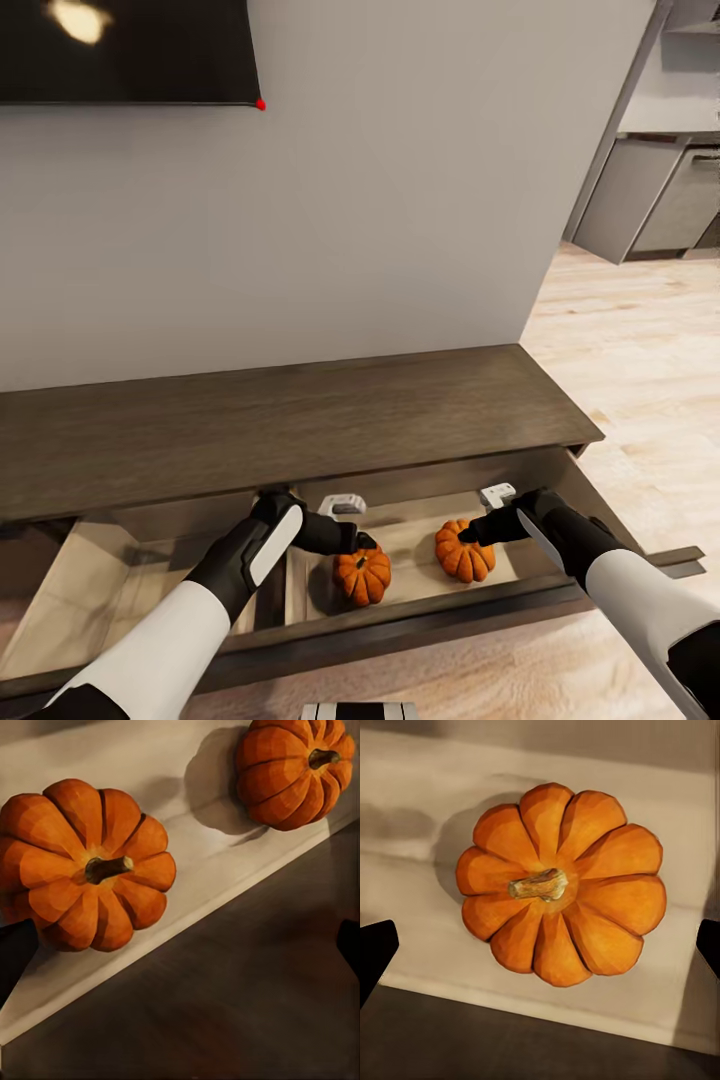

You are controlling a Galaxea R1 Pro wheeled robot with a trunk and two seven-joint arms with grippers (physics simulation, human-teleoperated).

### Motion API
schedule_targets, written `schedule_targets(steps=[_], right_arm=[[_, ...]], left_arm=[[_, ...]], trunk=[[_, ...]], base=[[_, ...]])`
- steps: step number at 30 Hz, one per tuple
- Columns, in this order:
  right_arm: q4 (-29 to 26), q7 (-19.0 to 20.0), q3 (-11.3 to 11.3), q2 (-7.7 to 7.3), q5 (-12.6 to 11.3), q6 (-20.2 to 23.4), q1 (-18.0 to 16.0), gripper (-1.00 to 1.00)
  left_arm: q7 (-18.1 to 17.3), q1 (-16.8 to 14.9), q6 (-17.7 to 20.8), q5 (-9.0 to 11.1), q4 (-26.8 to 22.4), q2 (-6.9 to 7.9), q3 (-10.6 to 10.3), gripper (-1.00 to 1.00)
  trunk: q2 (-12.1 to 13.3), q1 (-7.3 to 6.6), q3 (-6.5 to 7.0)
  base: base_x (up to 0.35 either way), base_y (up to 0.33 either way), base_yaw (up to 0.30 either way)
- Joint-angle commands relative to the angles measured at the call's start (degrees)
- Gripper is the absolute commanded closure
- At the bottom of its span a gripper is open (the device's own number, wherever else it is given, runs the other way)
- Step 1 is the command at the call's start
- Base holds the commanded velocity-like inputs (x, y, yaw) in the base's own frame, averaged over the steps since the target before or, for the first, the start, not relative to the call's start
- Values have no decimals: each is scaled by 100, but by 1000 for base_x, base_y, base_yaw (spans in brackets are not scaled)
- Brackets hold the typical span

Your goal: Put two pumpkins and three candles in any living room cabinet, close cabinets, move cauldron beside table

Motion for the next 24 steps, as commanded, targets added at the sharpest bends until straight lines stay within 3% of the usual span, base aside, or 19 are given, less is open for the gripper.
schedule_targets(steps=[1,8,15,24], right_arm=[[-9,-16,40,-8,-56,27,-4,-100],[-9,-16,42,15,-46,29,-4,-100],[-9,-43,48,127,33,563,-4,-100],[-18,-17,46,150,154,677,-8,-100]], left_arm=[[-48,-3,26,-57,-1,-2,3,-100],[-42,-3,41,-57,60,-9,5,-100],[-48,-3,262,-57,305,-45,8,-100],[-50,-3,451,-57,390,-53,24,-100]], trunk=[[0,-3,18],[9,-21,173],[18,-39,328],[30,-63,527]], base=[[0,0,0],[0,0,0],[0,0,0],[0,0,0]])
